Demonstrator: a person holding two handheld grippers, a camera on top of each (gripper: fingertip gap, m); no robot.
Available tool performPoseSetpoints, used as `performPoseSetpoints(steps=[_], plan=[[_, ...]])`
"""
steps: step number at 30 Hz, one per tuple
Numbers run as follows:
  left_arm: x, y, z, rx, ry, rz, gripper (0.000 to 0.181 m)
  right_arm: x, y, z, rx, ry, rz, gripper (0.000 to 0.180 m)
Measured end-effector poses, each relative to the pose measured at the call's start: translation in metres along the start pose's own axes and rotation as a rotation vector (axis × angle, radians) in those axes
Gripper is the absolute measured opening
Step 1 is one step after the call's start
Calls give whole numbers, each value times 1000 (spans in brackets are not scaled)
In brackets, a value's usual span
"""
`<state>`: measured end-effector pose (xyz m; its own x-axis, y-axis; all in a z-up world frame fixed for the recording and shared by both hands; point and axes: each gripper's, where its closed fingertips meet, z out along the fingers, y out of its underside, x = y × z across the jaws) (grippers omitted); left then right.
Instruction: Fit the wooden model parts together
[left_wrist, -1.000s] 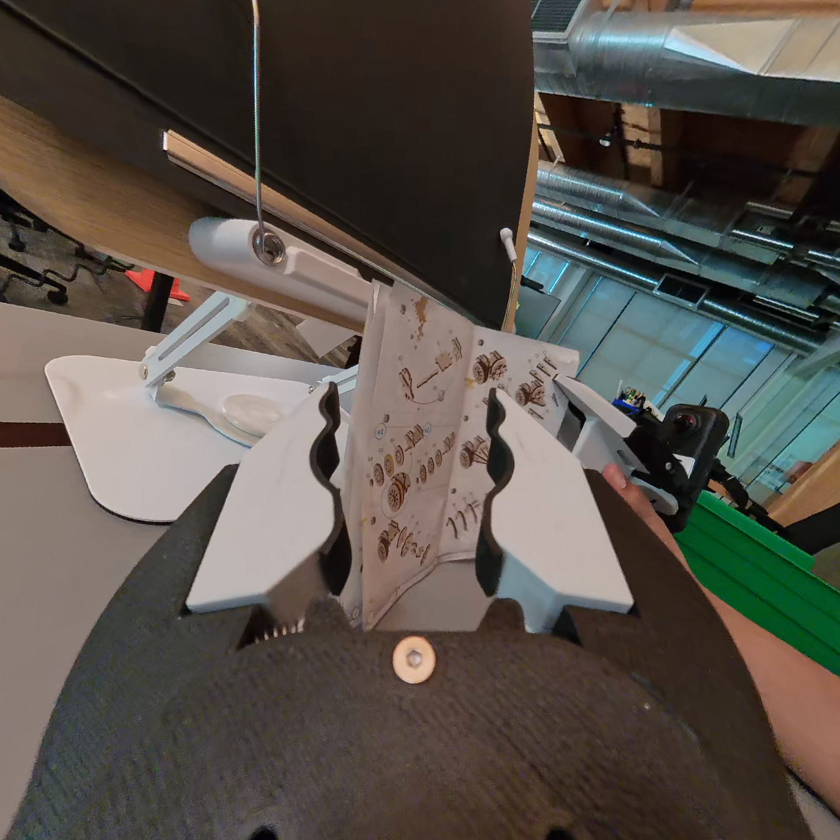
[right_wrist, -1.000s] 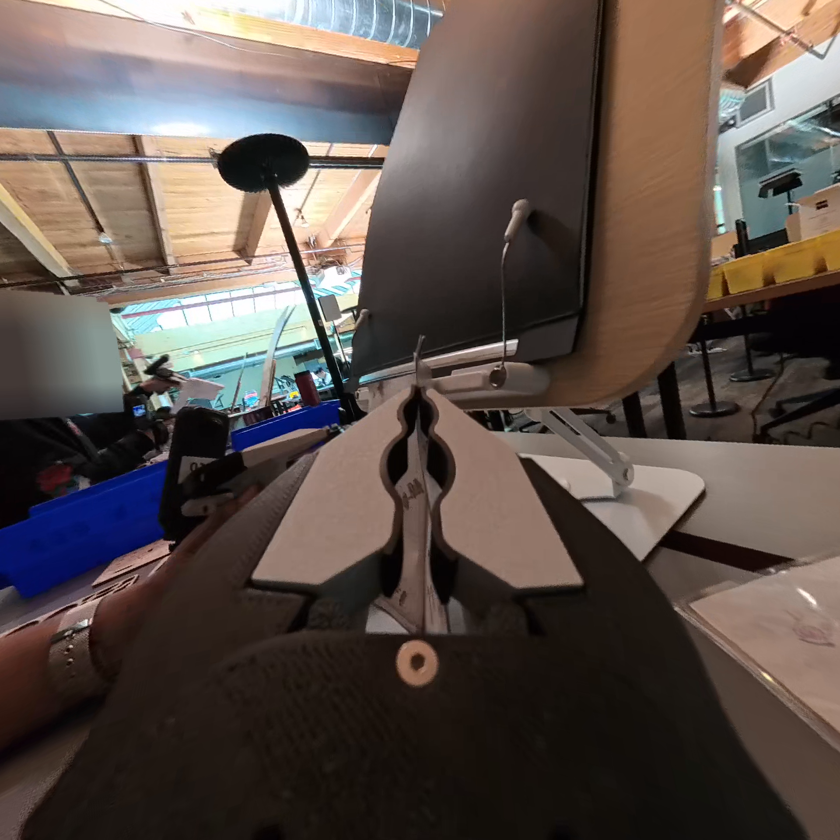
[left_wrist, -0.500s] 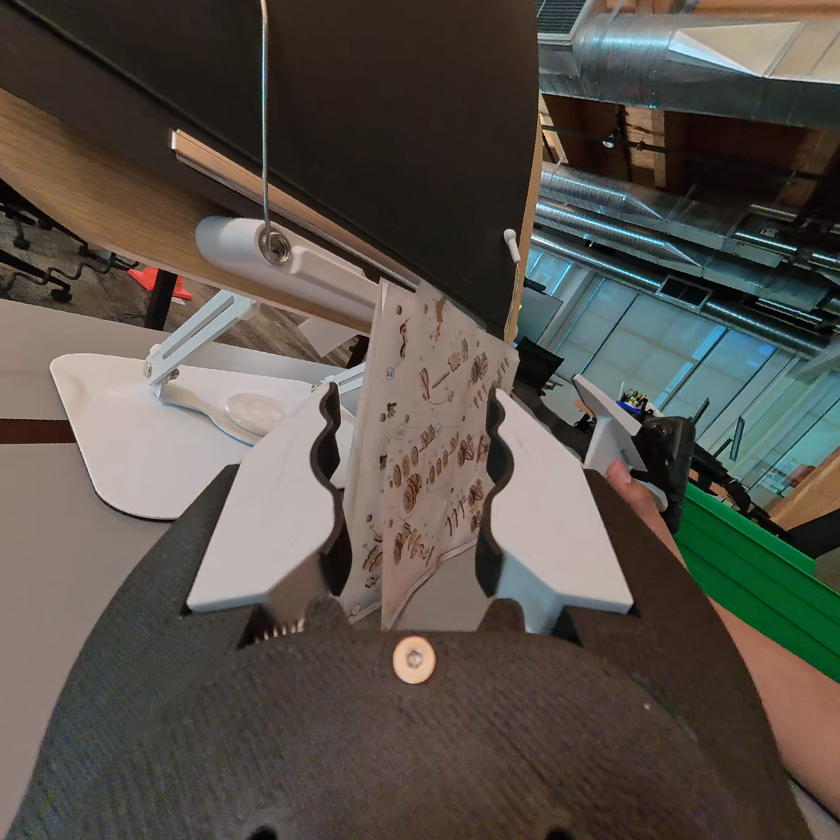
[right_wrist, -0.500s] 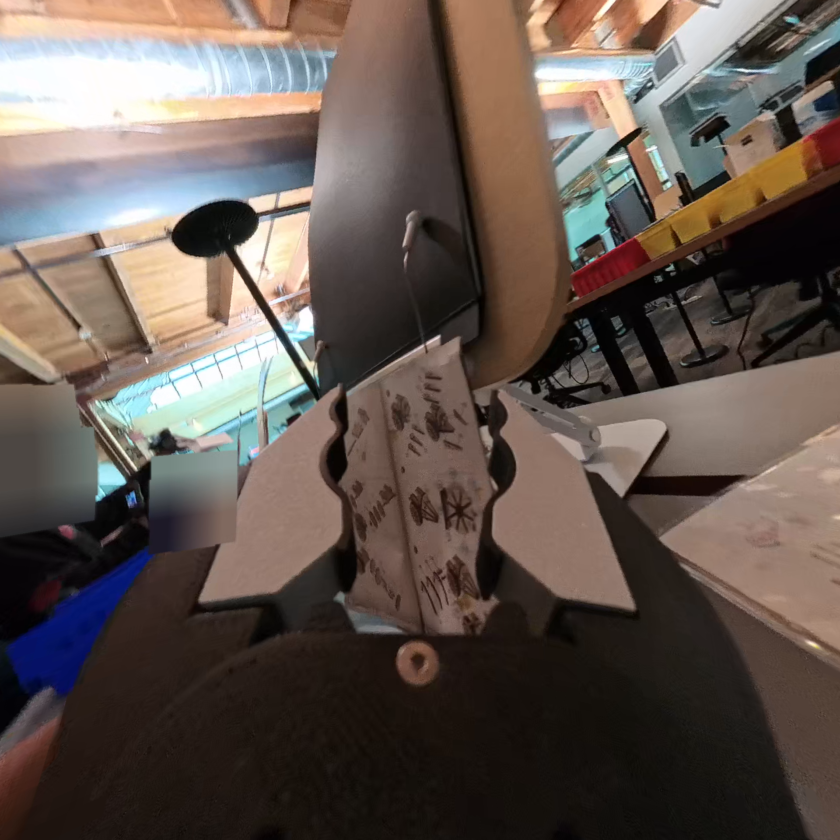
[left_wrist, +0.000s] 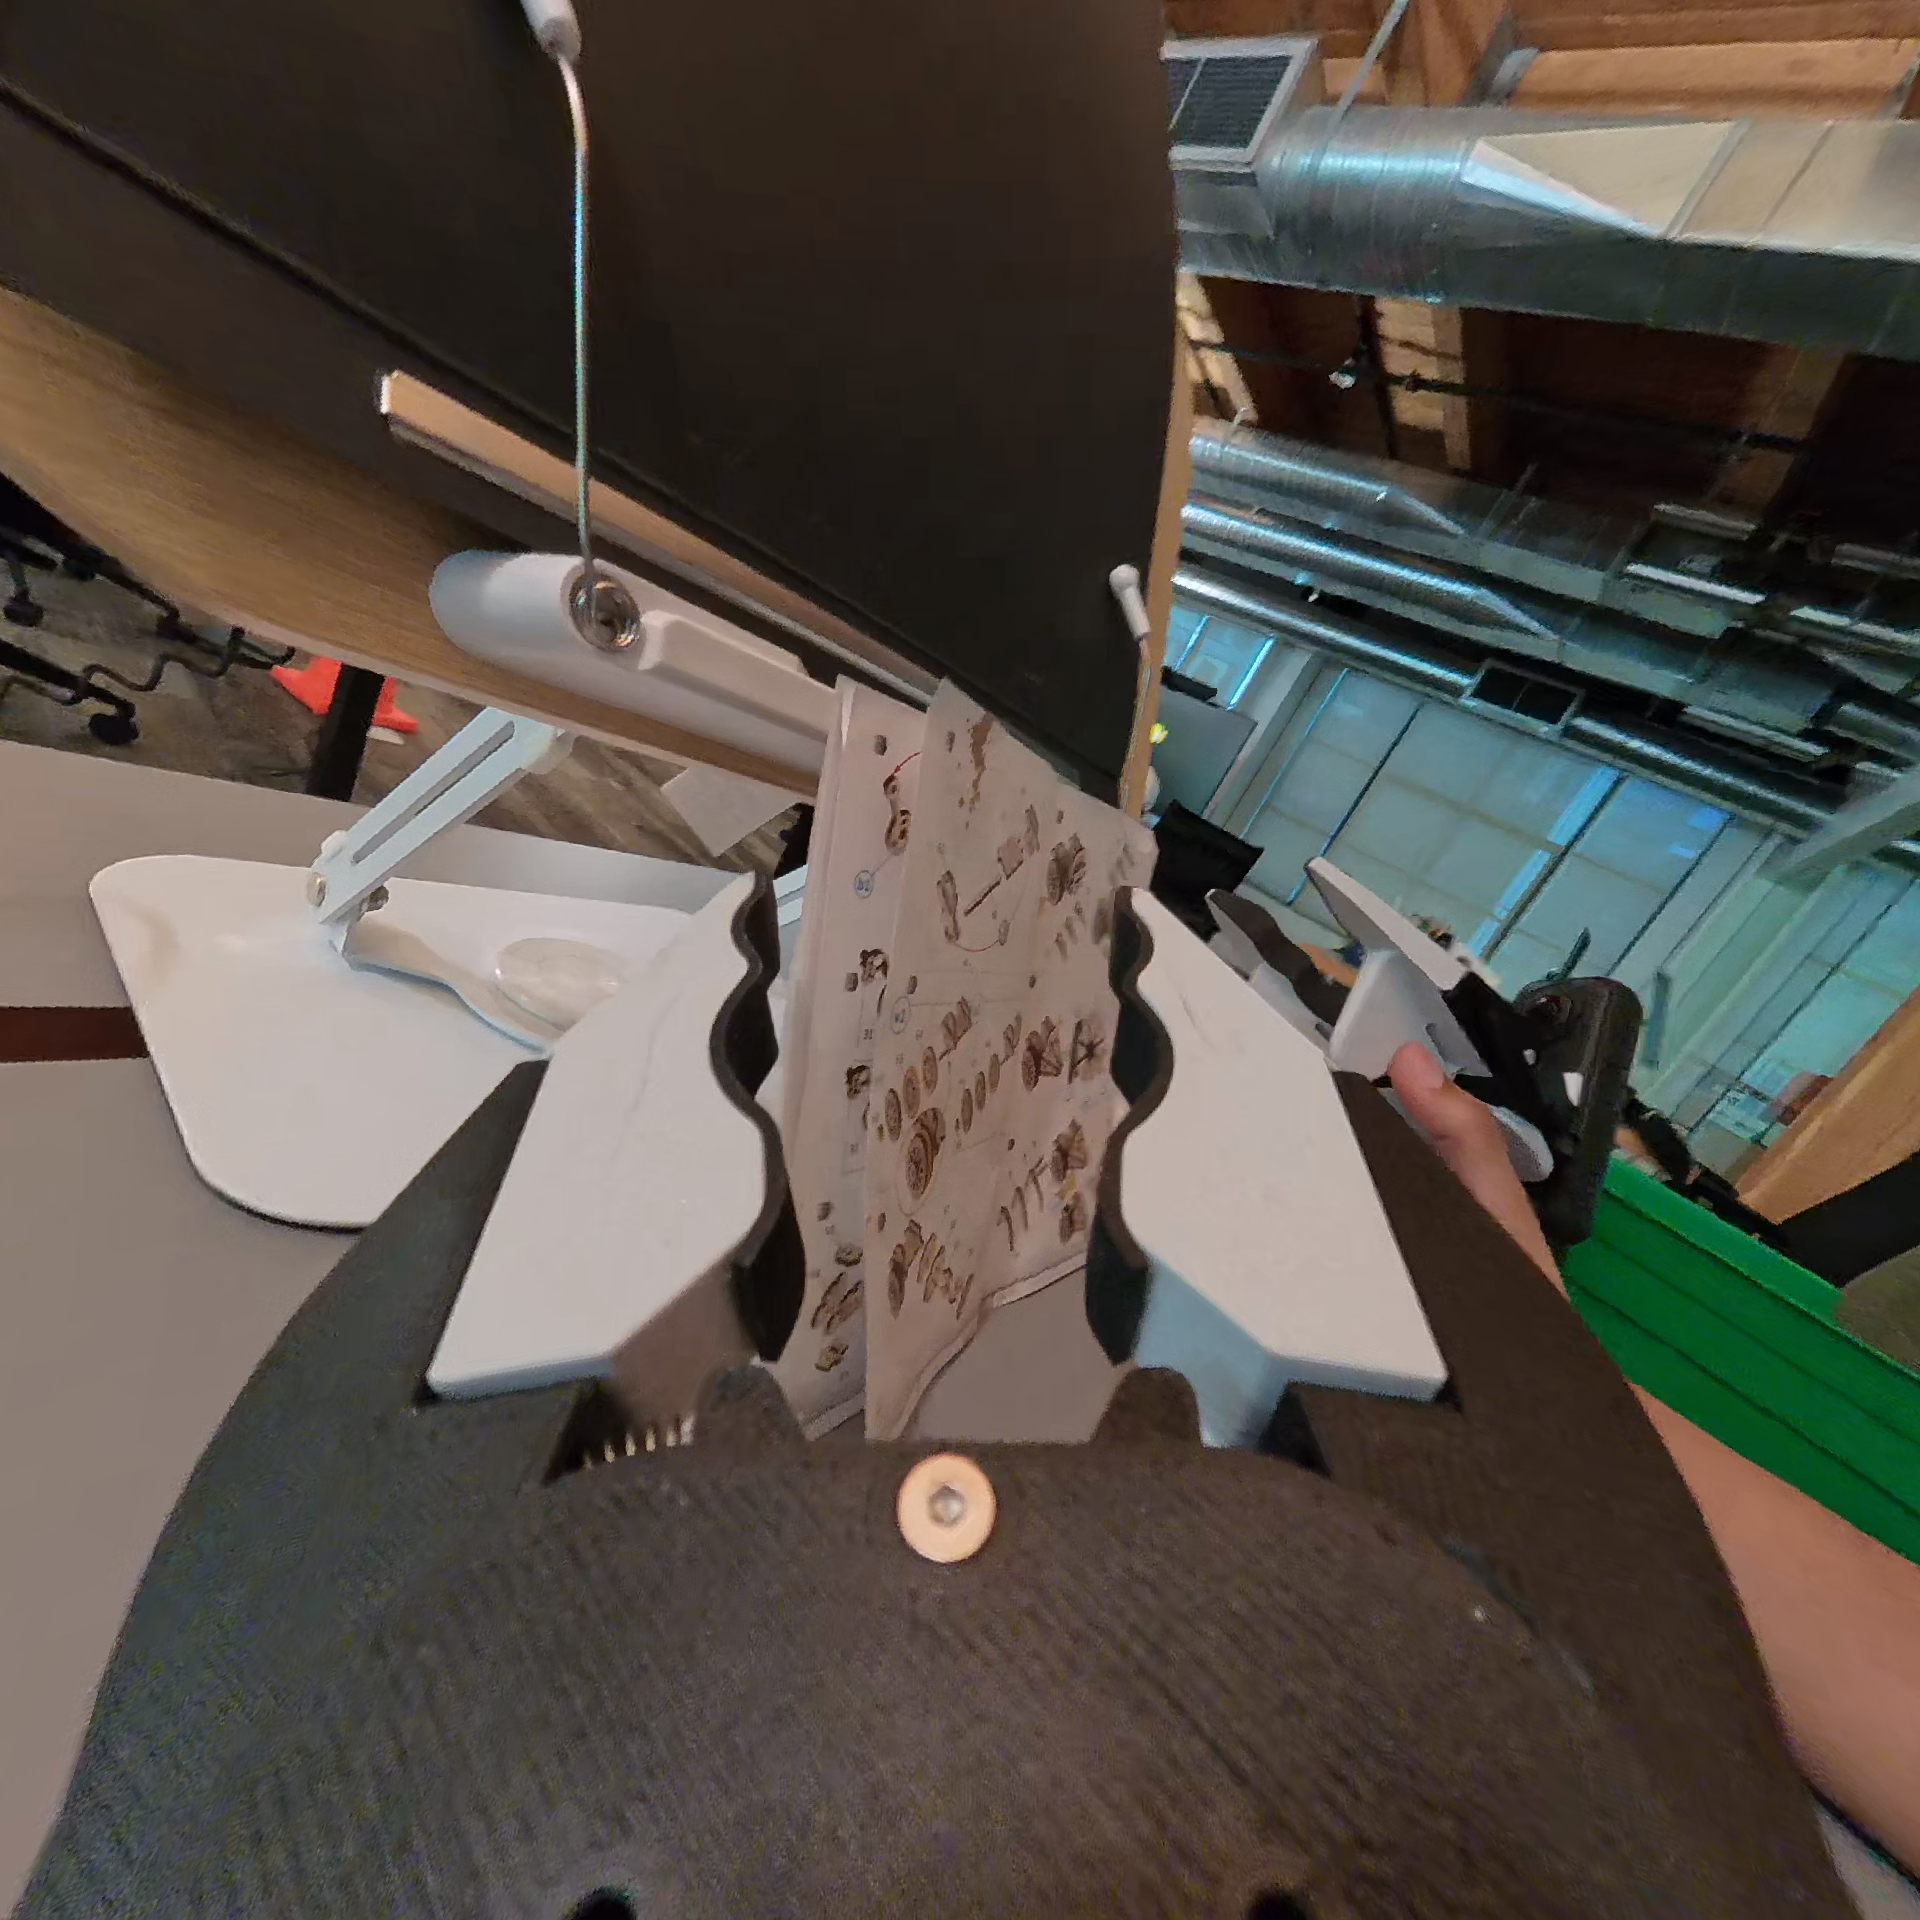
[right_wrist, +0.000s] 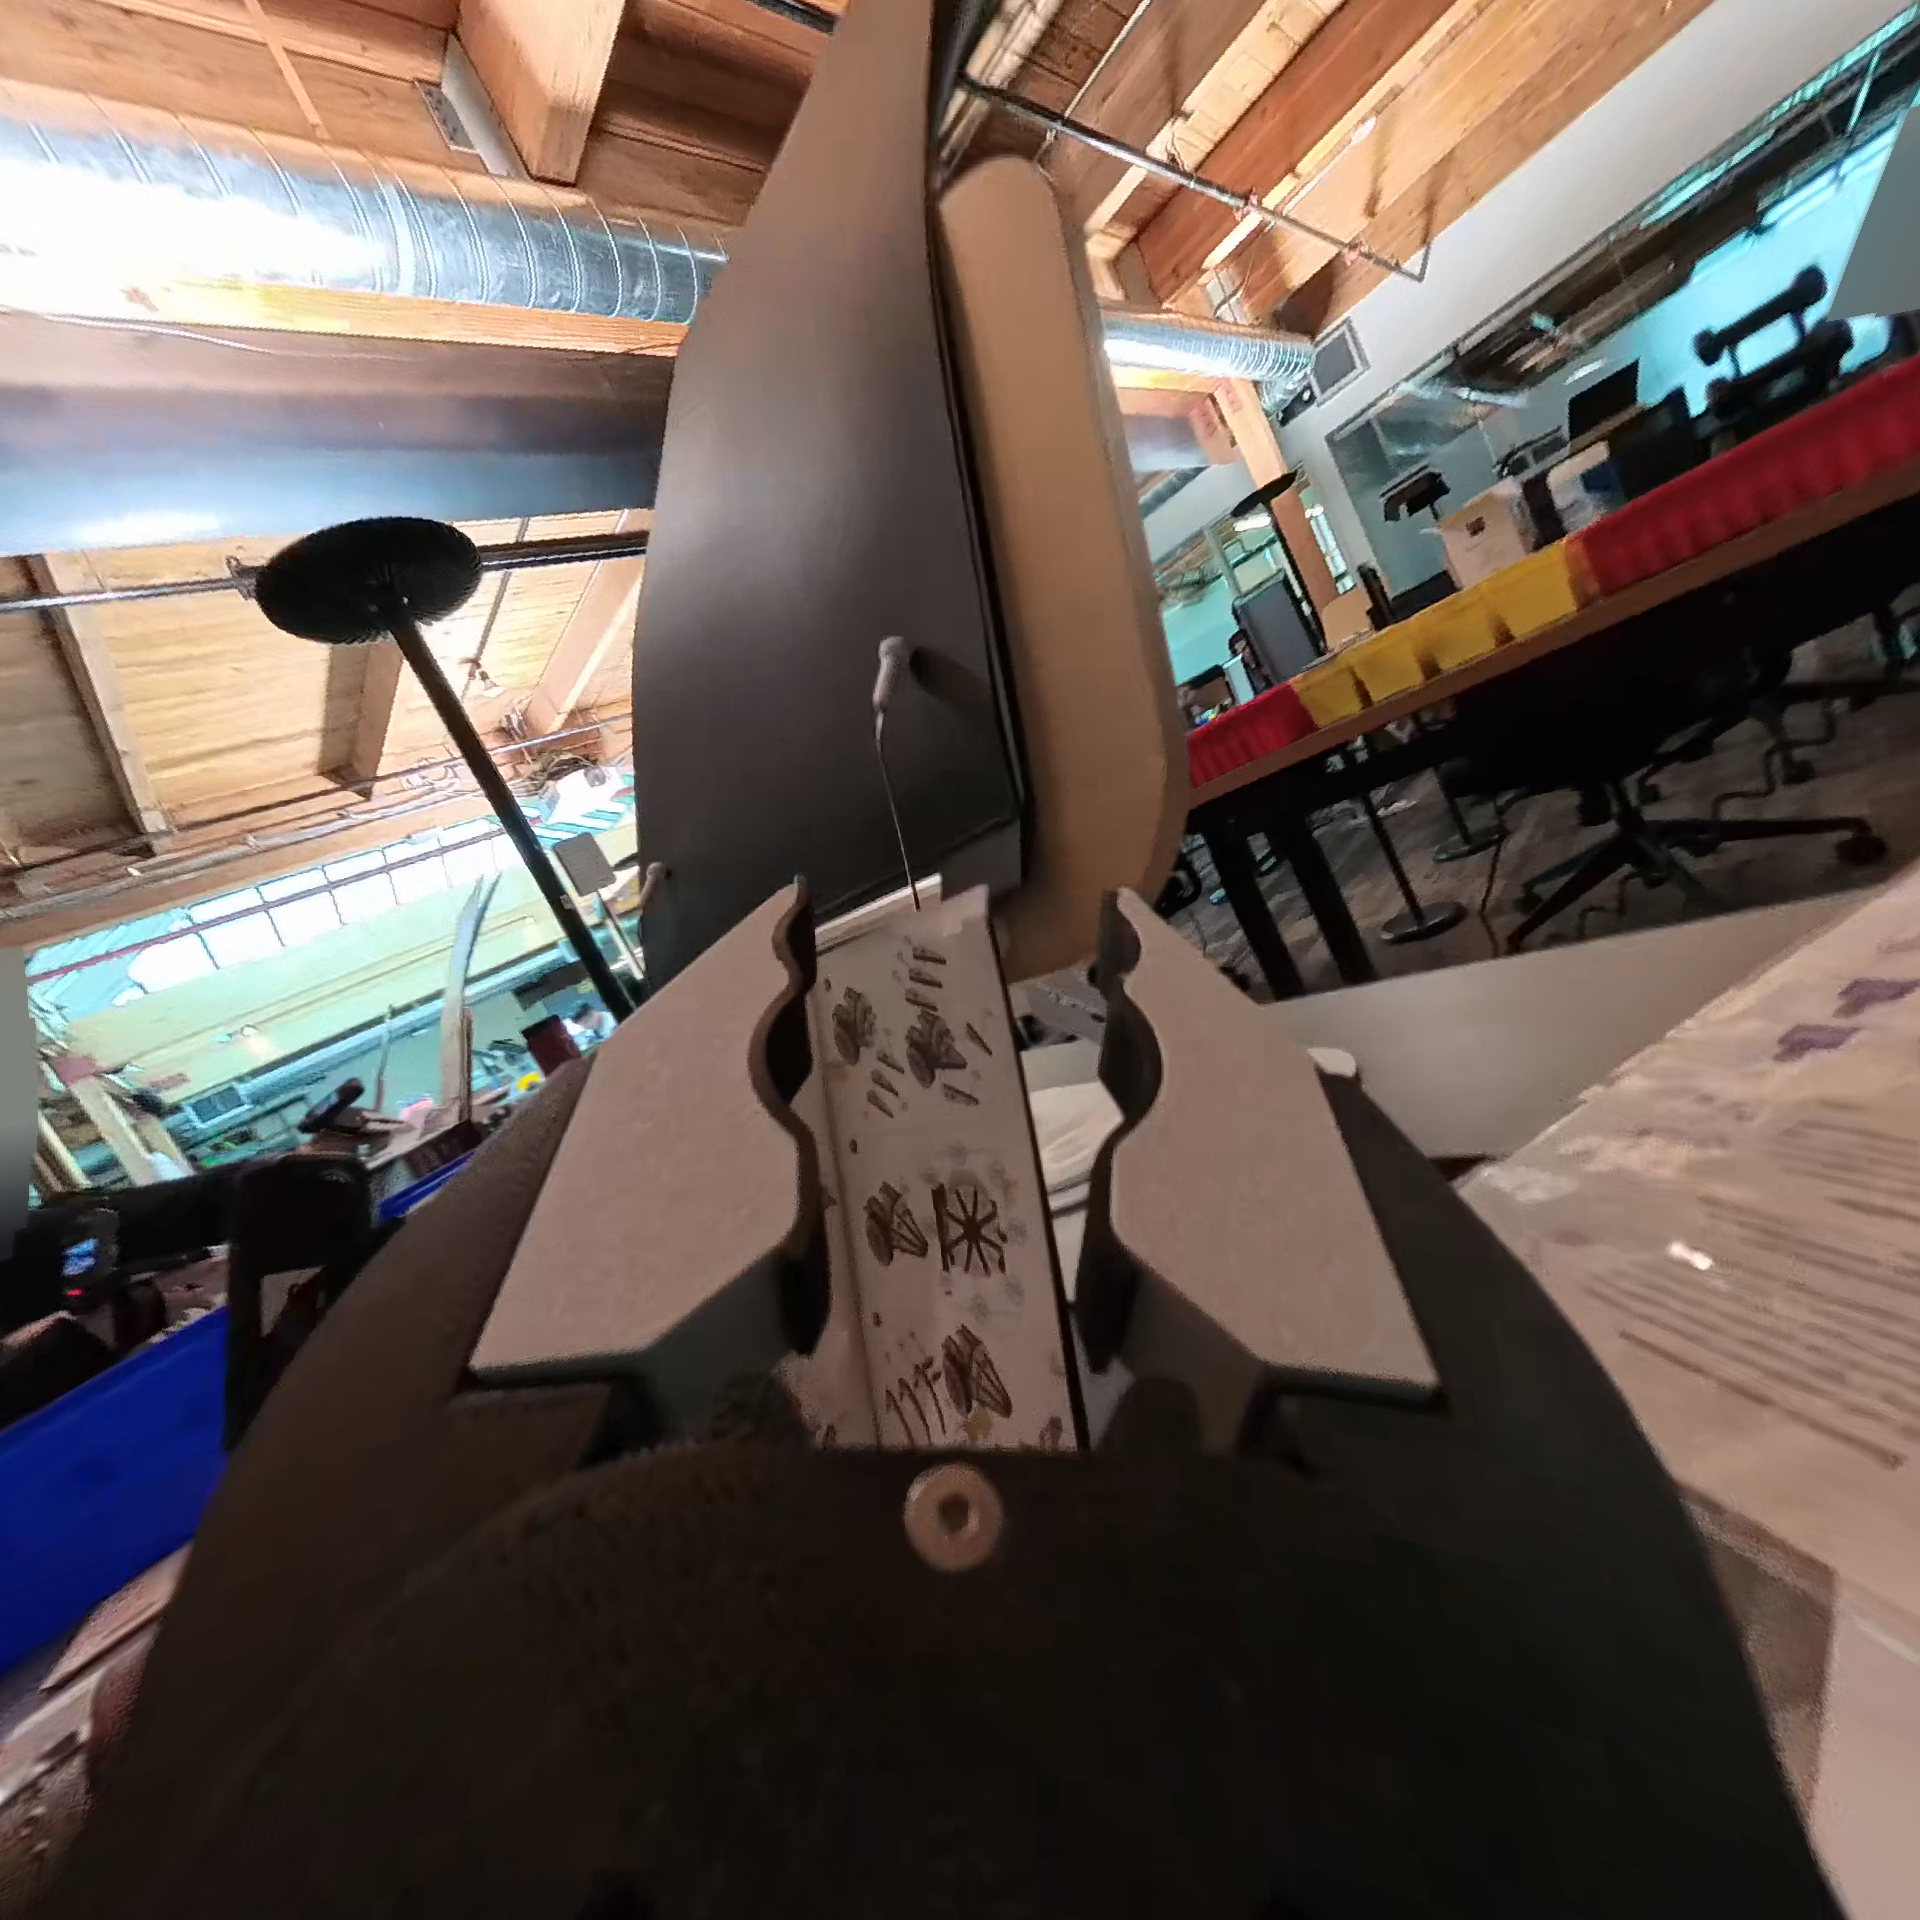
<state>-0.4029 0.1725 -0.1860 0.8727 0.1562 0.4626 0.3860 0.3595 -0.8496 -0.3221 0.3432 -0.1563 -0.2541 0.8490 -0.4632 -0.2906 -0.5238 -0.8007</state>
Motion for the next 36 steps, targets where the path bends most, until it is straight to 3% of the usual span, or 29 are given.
performPoseSetpoints(steps=[4, 8, 10, 14, 16, 19, 22, 26, 30, 36], plan=[[6, -21, -6, 63, 33, -52, 46, -24, -23, 4, 27, -5, -87, 47], [47, -73, -21, 154, 148, -119, 24, -79, -57, 6, 72, -91, -87, 46], [77, -99, -31, 220, 206, -139, 0, -115, -73, -2, 133, -206, -26, 41], [121, -121, -49, 249, 171, -180, 0, -156, -52, -26, -17, -296, 46, 25], [139, -112, -57, 183, 127, -168, 0, -162, -30, -41, -114, -261, 21, 15], [150, -68, -71, 2, 6, -54, 0, -168, 2, -69, -280, -211, -2, 17], [124, -10, -87, -205, -207, 142, 0, -168, 20, -104, -350, -166, -65, 14], [96, 52, -125, -384, -409, 269, 0, -149, 48, -133, -365, -94, -197, 4], [98, 61, -165, -347, -482, 352, 0, -145, 82, -131, -503, -99, -147, 0], [102, 68, -163, -360, -421, 237, 0, -120, 87, -122, -504, 62, -346, 0]])
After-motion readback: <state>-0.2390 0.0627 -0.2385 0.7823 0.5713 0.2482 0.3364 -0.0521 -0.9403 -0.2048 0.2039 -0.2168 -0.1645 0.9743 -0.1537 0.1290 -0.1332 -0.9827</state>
